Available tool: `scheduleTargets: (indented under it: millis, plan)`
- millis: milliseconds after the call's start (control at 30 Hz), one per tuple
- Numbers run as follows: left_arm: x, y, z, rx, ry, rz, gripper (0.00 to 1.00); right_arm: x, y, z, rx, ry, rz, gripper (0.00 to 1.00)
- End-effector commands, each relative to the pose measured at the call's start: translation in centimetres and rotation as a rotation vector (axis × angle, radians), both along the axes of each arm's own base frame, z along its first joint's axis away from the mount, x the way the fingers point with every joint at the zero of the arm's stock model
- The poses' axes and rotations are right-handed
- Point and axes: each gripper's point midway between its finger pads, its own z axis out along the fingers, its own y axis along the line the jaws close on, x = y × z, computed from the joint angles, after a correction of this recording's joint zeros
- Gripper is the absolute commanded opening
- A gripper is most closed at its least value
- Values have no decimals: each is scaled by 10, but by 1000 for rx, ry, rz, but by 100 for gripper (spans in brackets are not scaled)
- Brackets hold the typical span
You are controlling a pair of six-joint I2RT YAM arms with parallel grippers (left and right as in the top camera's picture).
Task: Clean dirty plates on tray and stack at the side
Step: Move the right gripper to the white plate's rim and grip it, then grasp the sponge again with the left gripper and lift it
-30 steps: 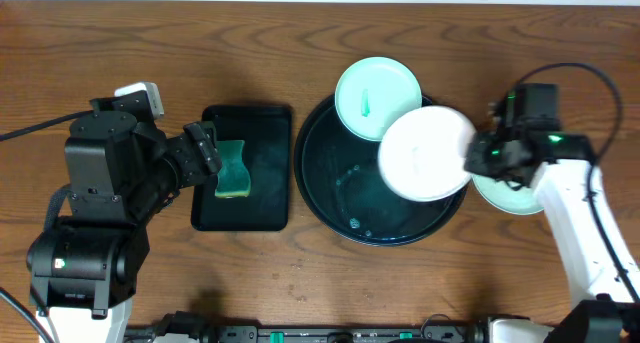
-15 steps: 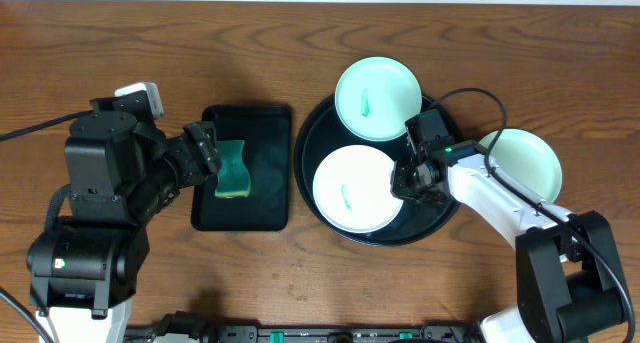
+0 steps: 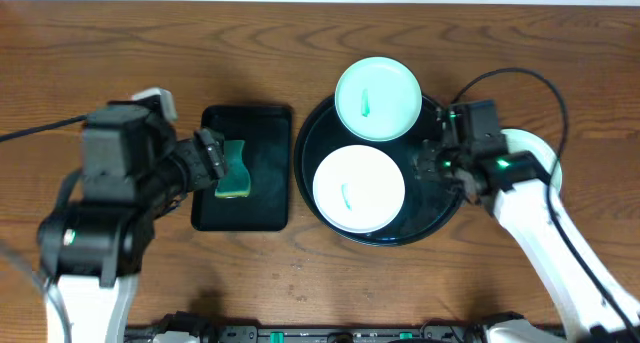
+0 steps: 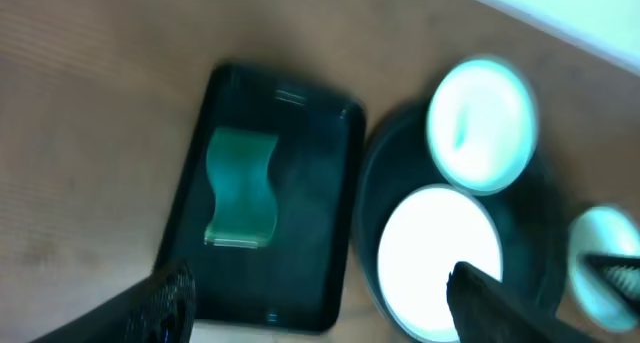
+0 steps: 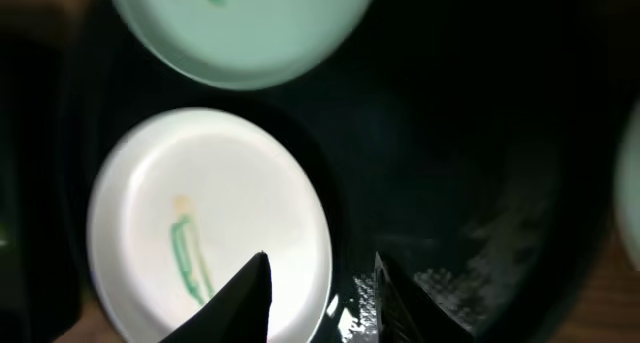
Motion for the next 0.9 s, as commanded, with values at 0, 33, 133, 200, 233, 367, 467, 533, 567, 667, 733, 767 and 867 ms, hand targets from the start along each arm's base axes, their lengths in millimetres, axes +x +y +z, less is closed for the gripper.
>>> scheduleTargets:
  millis: [0,33,133,200,233,367,467,533,567,667,733,767,867]
  plan:
    - [6,-8,-29,-24,136,-25,81,1,-5,18,-42,-65,49,31]
    - [6,-9,-36,-29,171,-27,81,0,-6,18,-42,-61,49,31]
    - [6,-11,-59,-25,270,-32,80,-4,-6,12,-48,-32,50,30]
    - [8,-13,-76,-16,337,-45,74,-6,-7,7,-53,-13,51,29]
    - [9,-15,-87,-5,376,-54,72,-7,-7,5,-55,-4,51,29]
    - [13,-2,-131,115,533,21,72,-7,-6,-2,-58,21,54,28]
    - [18,14,-163,197,633,120,72,-8,-5,-6,-61,36,59,28]
    - [27,13,-185,204,673,119,71,-10,-4,-8,-65,48,65,28]
    - [33,13,-197,214,684,112,70,-11,-3,-9,-66,52,68,28]
    - [49,11,-224,221,690,94,65,-13,0,-10,-67,58,79,28]
    - [53,10,-238,222,706,93,56,-14,1,-11,-68,60,81,28]
    - [55,9,-245,221,714,92,56,-15,1,-11,-68,63,81,28]
    - [63,8,-259,234,708,56,55,-16,0,-12,-70,71,81,27]
